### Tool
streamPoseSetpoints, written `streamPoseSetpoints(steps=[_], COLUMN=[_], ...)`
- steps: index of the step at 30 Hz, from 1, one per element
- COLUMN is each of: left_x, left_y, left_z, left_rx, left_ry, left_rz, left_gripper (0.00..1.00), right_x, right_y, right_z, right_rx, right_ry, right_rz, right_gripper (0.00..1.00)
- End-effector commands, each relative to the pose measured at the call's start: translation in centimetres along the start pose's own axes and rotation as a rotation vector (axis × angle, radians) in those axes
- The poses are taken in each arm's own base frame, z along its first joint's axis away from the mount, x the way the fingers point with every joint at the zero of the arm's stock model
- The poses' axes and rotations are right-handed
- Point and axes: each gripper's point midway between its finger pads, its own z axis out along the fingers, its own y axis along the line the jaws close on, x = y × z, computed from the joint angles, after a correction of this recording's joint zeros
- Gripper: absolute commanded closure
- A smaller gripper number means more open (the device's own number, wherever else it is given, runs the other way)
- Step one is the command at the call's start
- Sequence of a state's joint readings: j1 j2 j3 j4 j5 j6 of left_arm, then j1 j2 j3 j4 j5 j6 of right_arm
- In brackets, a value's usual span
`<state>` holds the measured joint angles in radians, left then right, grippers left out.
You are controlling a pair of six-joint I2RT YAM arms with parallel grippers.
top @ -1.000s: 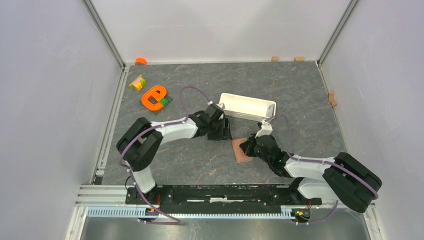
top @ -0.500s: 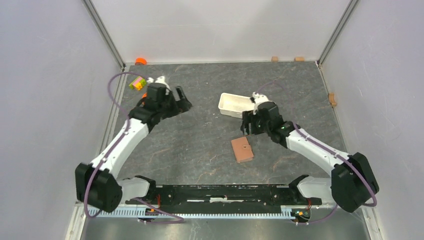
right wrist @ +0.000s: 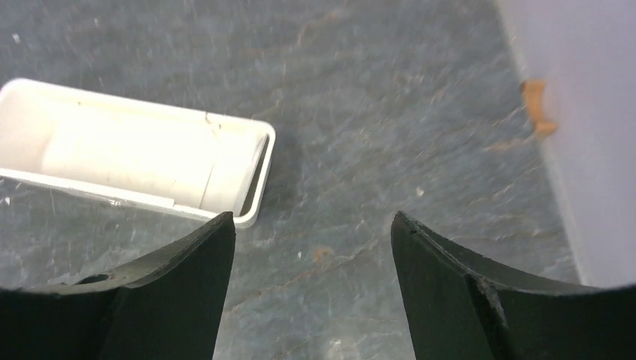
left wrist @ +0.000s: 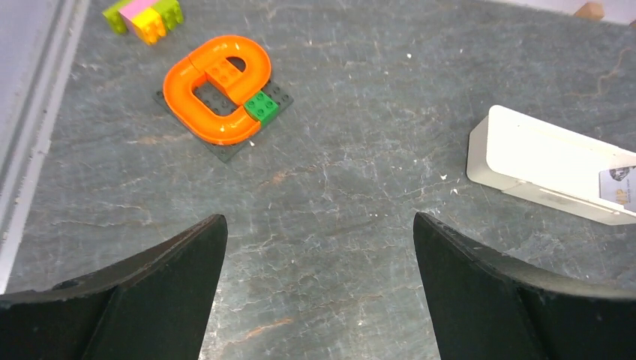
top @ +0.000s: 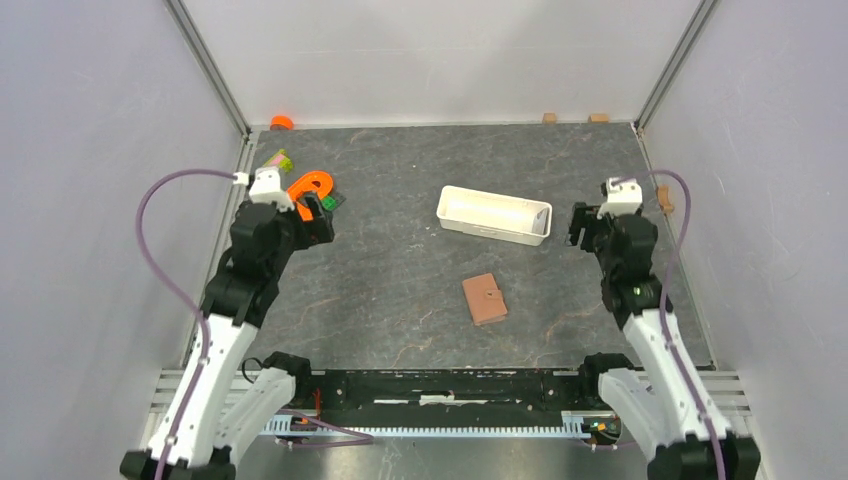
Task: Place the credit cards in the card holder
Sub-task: Reset both arms
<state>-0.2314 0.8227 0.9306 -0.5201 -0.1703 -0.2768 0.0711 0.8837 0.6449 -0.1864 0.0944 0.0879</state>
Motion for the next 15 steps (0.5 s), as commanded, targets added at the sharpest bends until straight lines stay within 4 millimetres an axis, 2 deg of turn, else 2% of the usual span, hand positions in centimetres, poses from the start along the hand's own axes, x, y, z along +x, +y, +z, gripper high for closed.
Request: streamPoseSetpoints(steps=[1,5,15], left_x=[-1.2,-1.0,-1.1], left_y=[1.3,1.4,1.2], left_z=[-1.3,-1.6,-1.6], left_rx=[-0.023,-0.023,-0.011], left_ry=[-0.133,-0.149,-0.152], left_rz=[0.082,0.069,0.067], left_gripper=[0.0,0.0,0.0], right_x=[-3.4,-3.8,-4.3], right_y=[-1.7,-2.1,-2.0], right_z=[-2.0,-3.4,-3.5], right_rx=[0.076,0.096,0.09], right_ry=[-0.316,-0.414,-0.403], right_rz=[-0.062,-0.055,-0.064], right_gripper=[0.19,0.18,0.18])
